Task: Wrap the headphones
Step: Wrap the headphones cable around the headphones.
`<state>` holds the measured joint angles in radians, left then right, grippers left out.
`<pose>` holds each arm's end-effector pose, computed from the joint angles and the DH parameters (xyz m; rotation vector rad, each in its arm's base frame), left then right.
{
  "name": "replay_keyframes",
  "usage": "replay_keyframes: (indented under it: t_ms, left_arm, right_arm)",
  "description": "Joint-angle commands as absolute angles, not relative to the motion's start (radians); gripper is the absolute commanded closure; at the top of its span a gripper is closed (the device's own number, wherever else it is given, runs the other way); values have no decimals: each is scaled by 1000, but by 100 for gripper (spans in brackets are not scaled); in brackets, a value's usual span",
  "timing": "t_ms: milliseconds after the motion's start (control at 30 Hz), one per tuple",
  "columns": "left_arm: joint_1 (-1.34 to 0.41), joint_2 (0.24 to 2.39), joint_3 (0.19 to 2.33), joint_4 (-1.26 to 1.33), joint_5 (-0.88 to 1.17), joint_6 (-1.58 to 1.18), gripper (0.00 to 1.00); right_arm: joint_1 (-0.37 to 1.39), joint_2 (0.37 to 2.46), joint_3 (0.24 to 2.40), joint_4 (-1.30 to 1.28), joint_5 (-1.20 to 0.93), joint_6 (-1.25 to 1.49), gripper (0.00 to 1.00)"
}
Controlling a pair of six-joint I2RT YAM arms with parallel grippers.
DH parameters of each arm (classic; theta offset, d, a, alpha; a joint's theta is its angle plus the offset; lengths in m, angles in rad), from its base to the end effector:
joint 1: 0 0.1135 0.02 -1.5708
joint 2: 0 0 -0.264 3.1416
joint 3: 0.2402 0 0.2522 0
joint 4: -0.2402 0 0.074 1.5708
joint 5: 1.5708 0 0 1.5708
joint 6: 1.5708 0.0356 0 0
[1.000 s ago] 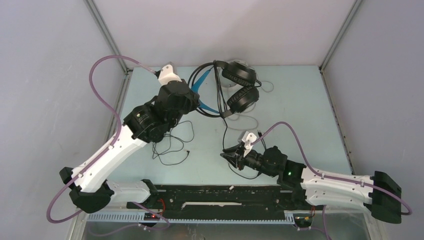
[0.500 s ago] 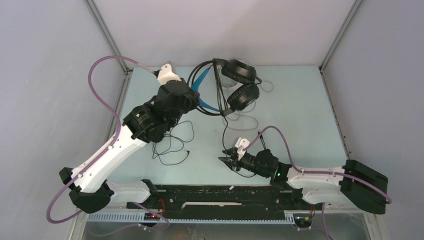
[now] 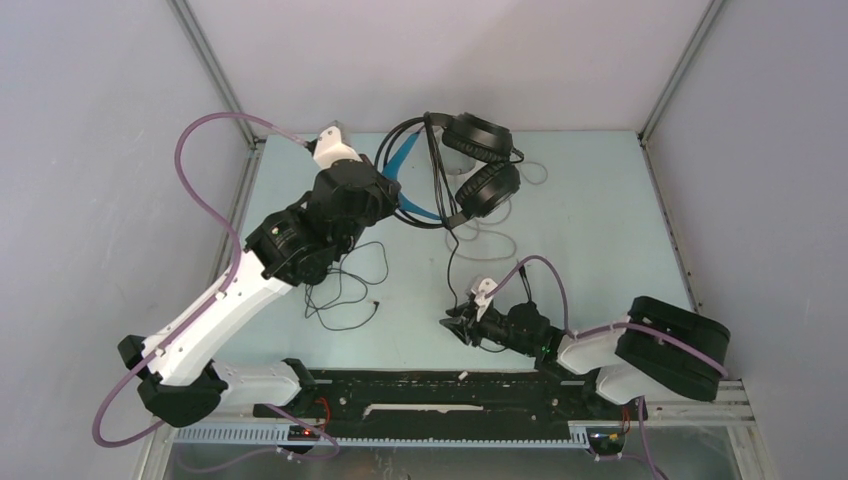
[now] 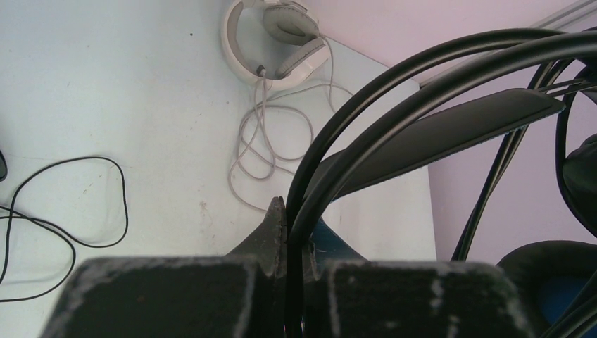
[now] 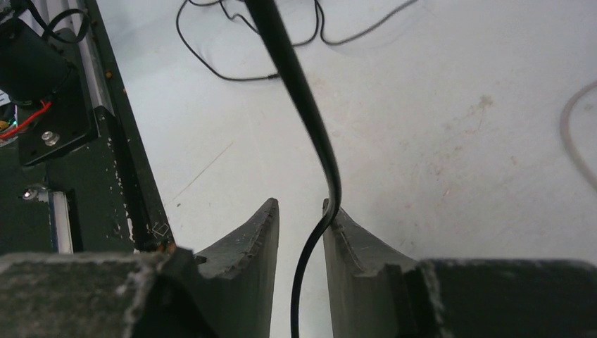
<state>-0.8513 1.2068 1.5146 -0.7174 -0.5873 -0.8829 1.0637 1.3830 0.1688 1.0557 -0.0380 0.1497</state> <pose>0.1706 -0.1648 0.4503 -0.4102 1.9091 -0.5833 0.1060 0.1935 0.1470 -0.8296 1.6203 0.9135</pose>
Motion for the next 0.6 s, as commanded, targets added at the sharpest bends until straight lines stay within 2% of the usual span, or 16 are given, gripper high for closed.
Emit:
replay_keyframes:
  t_ms: [0,133,300,333,567]
  left_arm:
    - [-846,1146,1565,-590,-595,-946,100]
    - [-845,1129,1559,-598,-580,-991,100]
    - [-844,1098,1556,-589,-537,-1003,100]
    - [-843,1092,1554,-586,-522,-1002,100]
    - [-839,1045,1527,-591,-428,-997,100]
  right_arm:
    - [1079,1481,138,1246,-5,230,69]
    - [1085,1561,130,1320,0,267,74]
    - [1073,1587,108,1368,64,277,98]
    - [1063,1579,107,1358,63,277,100]
    - [939,1481,115,1203,35,352,100]
